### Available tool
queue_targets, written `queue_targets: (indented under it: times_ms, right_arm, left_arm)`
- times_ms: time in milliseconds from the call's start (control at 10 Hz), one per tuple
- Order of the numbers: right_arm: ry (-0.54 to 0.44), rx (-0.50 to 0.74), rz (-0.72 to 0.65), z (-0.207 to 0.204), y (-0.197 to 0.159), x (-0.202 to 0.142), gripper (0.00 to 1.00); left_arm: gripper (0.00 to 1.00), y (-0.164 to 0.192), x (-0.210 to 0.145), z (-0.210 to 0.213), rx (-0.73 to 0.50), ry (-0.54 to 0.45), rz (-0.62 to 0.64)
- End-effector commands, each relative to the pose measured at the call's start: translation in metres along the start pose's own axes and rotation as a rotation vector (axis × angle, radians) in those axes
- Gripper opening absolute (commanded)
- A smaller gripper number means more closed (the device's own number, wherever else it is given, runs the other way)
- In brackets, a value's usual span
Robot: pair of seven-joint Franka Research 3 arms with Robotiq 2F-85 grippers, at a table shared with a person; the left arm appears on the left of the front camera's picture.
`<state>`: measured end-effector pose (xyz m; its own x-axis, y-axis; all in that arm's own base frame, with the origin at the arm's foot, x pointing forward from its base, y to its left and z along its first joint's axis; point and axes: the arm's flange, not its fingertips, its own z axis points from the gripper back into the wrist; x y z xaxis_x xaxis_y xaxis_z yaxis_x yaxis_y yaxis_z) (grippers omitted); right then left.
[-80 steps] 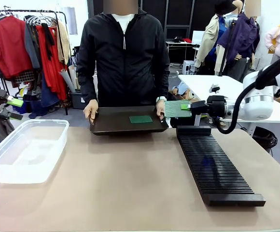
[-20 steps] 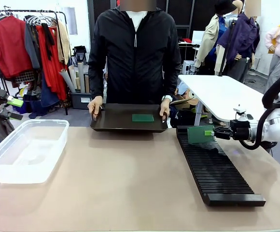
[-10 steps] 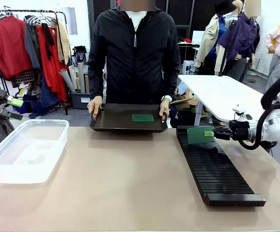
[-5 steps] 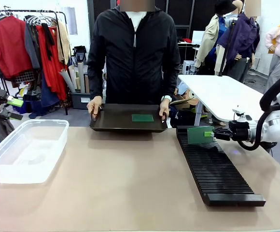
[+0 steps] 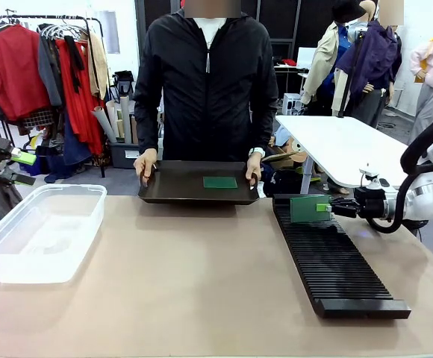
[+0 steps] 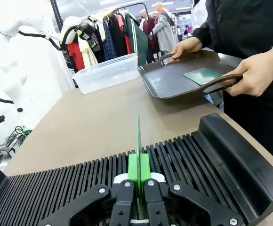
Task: Sort PCBs into racks and boxes based on the side picked up.
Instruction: If the short side of the Blank PCB is picked up, insert it into the PCB Rack ; if the long side is picked up, place it in the Organizing box.
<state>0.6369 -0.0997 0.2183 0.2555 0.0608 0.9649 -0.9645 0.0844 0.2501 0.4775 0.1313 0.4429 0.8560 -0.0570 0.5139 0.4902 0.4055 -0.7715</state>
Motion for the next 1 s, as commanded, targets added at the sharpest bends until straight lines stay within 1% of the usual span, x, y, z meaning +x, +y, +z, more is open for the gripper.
queue_targets:
  times_ms: [0,300,900]
  right_arm:
    - [0.024,0.089,-0.009,-0.0011,-0.0004,-0.0055,0.0]
    - [0.03,0.086,-0.01,-0.0014,-0.0002,-0.006,0.0]
    - [0.007,0.115,0.0,-0.0003,-0.0002,-0.0073,0.0]
  left_arm:
    - [1.0,-0.0025,0.0002,0.0003,0.004,-0.001,0.002]
    - [1.0,-0.0025,0.0002,0.0003,0.004,-0.001,0.002]
    - [1.0,-0.0025,0.0002,0.0003,0.004,-0.001,0.002]
